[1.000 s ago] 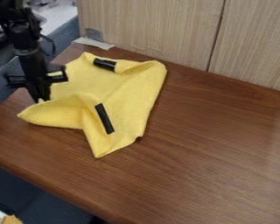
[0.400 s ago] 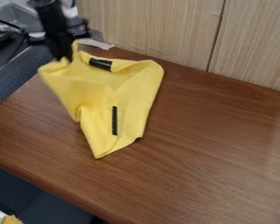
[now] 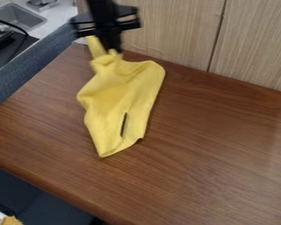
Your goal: Fold the cloth from bottom right to top left
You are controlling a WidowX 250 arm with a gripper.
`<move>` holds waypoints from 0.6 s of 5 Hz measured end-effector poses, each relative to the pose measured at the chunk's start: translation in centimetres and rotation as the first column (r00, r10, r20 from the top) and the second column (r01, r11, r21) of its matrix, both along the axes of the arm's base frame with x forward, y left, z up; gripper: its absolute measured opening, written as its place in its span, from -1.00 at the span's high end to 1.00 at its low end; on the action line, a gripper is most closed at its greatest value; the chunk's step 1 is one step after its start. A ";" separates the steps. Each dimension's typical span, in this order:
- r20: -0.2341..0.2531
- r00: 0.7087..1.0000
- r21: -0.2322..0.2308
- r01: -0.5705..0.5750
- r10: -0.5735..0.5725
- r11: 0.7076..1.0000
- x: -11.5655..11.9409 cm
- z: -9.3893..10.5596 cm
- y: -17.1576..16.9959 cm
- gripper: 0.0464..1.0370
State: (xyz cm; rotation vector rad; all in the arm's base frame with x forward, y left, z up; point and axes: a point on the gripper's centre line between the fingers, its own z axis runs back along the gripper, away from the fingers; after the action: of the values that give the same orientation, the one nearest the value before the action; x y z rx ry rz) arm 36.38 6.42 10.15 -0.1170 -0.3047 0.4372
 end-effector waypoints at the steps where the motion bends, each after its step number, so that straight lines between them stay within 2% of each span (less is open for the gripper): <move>1: -0.016 0.999 0.004 0.051 -0.050 0.999 1.6 -2.7 -2.7 0.92; 2: 0.005 0.996 0.030 0.088 -0.088 0.996 2.5 -5.2 -4.9 0.92; 3: -0.016 0.994 0.043 0.108 -0.108 0.993 2.4 -7.6 -5.8 0.92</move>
State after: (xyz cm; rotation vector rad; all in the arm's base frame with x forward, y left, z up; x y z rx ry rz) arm 38.81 0.66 2.60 -0.0873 -0.2931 0.3237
